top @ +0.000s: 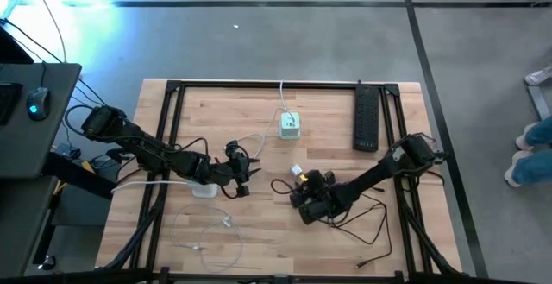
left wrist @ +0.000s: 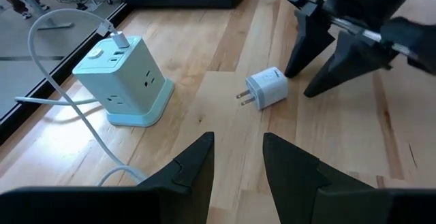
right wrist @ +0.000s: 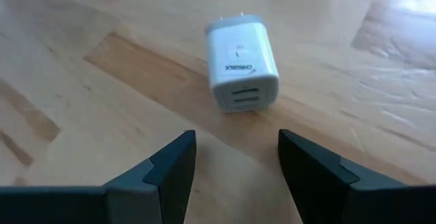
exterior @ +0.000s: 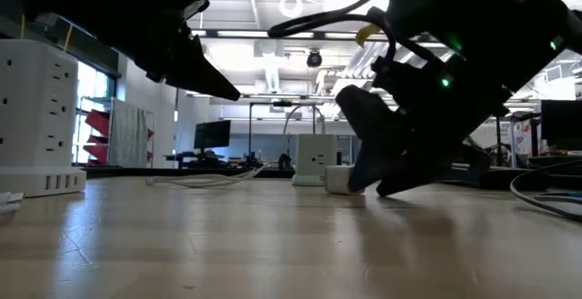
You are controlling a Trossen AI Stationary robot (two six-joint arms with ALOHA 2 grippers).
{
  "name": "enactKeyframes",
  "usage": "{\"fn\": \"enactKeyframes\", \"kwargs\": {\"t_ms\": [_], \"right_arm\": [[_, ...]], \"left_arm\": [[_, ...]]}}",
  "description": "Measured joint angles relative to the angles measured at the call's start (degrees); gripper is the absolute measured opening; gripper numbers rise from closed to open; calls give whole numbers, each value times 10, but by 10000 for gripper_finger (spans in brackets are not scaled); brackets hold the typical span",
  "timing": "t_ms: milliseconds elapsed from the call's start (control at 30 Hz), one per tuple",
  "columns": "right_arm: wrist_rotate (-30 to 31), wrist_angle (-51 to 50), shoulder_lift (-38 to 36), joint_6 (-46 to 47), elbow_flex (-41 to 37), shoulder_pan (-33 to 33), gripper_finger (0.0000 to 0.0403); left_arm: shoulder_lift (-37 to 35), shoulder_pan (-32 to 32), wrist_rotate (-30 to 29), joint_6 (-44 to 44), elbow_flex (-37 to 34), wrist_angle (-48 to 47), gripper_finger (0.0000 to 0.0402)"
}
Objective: Insert USB
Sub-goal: Insert the white charger adapter into the black outlet extension
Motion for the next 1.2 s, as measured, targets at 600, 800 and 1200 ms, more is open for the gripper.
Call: {"fn": "enactKeyframes", "kwargs": {"t_ms": [600,800,1200], "right_arm": [[75,40,42,-45,0,6,204],[86,46,44,-69,-2,0,248],[83,82,44,-133,-2,-33,219]], "left_arm": [[0,0,0,0,0,0,103],[0,0,4,0,0,0,103],[0,0,4,0,0,0,103]]}}
